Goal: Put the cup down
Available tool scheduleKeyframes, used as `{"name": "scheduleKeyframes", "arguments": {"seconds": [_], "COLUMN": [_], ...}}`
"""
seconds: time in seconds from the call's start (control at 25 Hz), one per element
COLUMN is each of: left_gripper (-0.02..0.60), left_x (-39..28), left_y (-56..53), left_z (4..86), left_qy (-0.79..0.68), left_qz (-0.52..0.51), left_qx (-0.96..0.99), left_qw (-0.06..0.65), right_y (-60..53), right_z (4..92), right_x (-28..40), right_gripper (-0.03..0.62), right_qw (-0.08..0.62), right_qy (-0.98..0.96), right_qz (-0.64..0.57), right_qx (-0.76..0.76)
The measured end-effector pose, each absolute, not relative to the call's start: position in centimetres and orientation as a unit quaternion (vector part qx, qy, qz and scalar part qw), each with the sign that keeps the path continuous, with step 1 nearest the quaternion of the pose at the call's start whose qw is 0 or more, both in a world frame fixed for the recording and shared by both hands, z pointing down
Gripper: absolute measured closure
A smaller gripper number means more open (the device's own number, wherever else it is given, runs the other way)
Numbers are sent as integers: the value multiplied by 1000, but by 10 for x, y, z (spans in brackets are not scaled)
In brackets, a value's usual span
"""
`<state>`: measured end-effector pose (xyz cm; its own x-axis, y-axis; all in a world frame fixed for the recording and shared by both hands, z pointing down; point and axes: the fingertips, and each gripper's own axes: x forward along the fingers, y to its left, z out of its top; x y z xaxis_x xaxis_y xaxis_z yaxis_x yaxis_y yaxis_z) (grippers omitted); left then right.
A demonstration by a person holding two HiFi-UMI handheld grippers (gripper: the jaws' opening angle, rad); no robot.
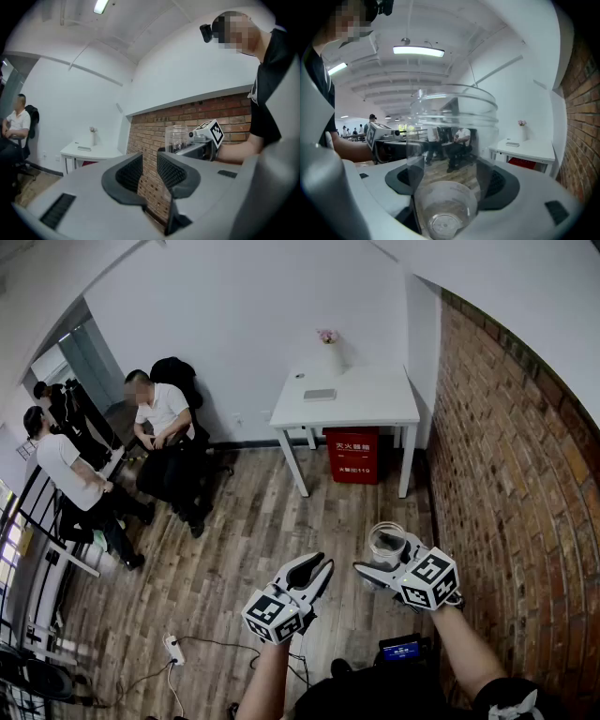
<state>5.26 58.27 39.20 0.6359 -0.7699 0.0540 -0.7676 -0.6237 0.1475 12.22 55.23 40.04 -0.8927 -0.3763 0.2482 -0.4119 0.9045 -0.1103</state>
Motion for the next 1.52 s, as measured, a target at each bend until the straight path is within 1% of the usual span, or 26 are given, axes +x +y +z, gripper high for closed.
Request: {"name": "scheduleKeyframes", "arguments": {"seconds": [0.96,1.52], "left_gripper": [480,483], "left_x": [57,81], "left_y": [581,553], "left_z": [397,404], "left_qy": [-421,-419], "left_qz": [-6,0], "left_qx": [903,904], "left_qw": [85,91], "right_y": [549,521], "right_z": [404,411], "right_x": [129,157], "right_gripper": [233,233], "right_qw": [100,95], "right_qy": [-968,-966], "right_qz": [103,117], "right_qx": [207,211]}}
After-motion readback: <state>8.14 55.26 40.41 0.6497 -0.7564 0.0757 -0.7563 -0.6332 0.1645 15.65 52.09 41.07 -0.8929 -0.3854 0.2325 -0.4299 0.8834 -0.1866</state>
